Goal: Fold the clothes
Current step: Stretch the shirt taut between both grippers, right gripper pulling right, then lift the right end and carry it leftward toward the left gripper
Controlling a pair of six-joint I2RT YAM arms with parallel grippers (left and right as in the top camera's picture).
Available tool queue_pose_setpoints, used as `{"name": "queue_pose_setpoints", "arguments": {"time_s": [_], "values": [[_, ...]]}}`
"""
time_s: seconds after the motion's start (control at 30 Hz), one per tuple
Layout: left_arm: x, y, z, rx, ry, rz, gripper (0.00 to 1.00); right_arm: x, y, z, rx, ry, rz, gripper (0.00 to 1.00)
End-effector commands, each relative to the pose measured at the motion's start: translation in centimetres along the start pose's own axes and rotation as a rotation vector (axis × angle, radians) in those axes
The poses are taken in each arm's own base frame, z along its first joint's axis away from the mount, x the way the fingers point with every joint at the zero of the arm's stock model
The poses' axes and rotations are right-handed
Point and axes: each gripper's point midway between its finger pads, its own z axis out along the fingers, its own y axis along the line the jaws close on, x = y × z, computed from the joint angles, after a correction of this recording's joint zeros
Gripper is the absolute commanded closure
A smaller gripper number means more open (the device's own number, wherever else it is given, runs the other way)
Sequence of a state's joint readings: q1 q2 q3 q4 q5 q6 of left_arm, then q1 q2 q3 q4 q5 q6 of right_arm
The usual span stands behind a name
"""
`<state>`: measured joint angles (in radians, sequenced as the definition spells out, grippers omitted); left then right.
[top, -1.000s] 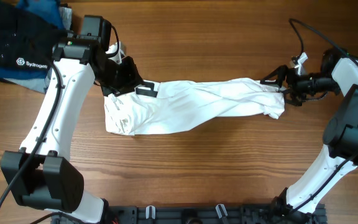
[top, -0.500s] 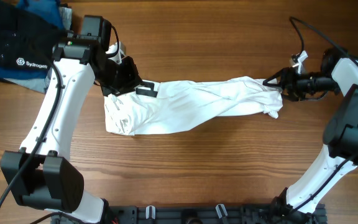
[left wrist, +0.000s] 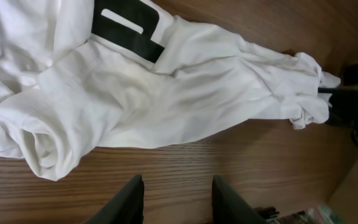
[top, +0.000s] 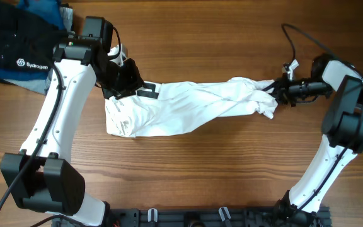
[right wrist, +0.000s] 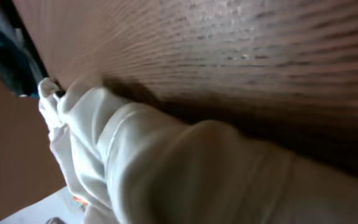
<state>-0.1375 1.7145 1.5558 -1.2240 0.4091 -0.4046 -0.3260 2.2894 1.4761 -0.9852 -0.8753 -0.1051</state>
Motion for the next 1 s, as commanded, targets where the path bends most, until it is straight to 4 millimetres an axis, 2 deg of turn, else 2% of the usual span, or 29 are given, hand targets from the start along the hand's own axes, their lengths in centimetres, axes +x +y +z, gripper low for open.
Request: {"name": "queue_pose_setpoints", "arguments": {"time_s": [0.0, 0.13, 0.27, 0.63, 0.97], "values": [[0.0, -0.4, -0.8, 0.006, -0.025, 0.019, 0.65, 0.9, -2.1, 1.8, 0.066, 0.054, 0.040, 0.96], [0.0, -0.4, -0.8, 0.006, -0.025, 0.019, 0.64, 0.2, -2.2, 1.5, 0.074, 0.031, 0.050, 0.96], [0.0, -0.4, -0.8, 0.006, -0.025, 0.019, 0.64, -0.9, -2.9, 0.4, 0.180, 0.004, 0.044, 0.96], [-0.1, -0.4, -0.8, 0.008, -0.028, 0.021, 0.63, -3.2, -2.6, -5.6, 0.495, -0.100, 0.015, 0.96], [-0.1, -0.5, -0.8, 0.010, -0.030, 0.022, 0.61, -3.5, -2.7, -6.5, 0.738, -0.113, -0.032, 0.96]]}}
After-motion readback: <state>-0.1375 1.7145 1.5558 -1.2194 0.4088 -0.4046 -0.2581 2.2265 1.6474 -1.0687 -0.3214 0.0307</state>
